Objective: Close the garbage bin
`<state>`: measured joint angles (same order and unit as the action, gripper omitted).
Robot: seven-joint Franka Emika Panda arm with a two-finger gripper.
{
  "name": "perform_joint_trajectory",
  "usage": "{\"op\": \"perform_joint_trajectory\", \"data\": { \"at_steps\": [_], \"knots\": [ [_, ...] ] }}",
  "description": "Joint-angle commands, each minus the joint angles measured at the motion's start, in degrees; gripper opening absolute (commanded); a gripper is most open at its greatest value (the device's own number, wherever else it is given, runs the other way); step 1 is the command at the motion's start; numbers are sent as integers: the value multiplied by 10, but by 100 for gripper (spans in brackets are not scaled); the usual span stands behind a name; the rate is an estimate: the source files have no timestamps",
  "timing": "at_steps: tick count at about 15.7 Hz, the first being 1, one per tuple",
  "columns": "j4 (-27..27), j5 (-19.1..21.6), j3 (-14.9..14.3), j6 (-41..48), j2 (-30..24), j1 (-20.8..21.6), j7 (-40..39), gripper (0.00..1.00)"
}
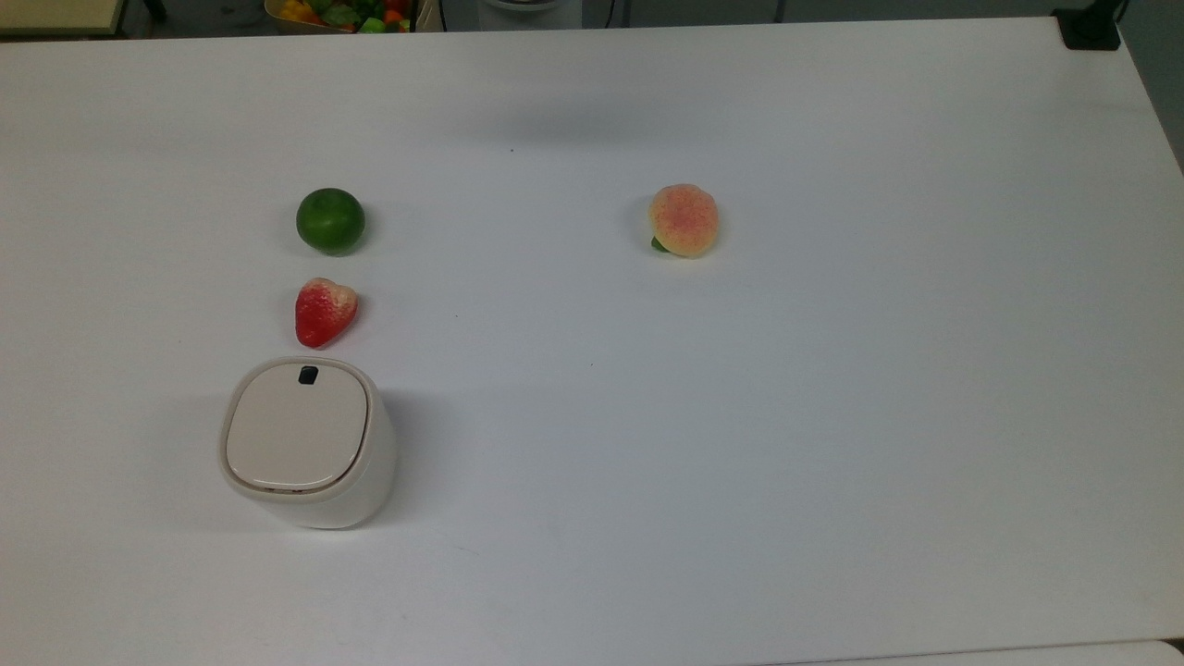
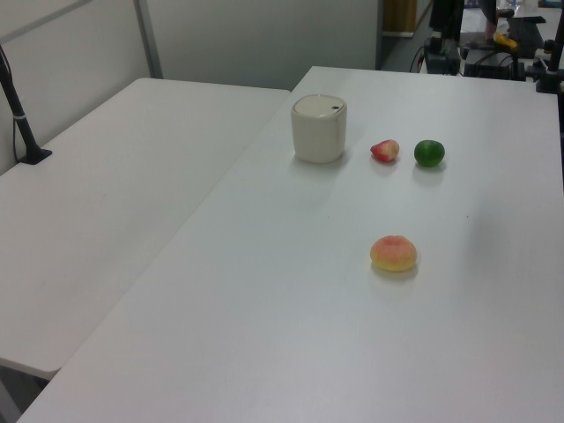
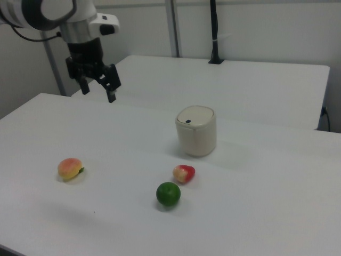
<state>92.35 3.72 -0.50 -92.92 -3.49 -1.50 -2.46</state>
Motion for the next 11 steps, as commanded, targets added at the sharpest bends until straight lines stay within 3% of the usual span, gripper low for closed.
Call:
{"op": "perform_joint_trajectory", "data": {
  "at_steps": [1,6,11],
  "knots": [
    [22,6,14,-2,-14,13,33,100],
    [27,-1,7,-70,9,38,-24,100],
    [36,-2,8,-69,9,37,-16,100]
  ]
}}
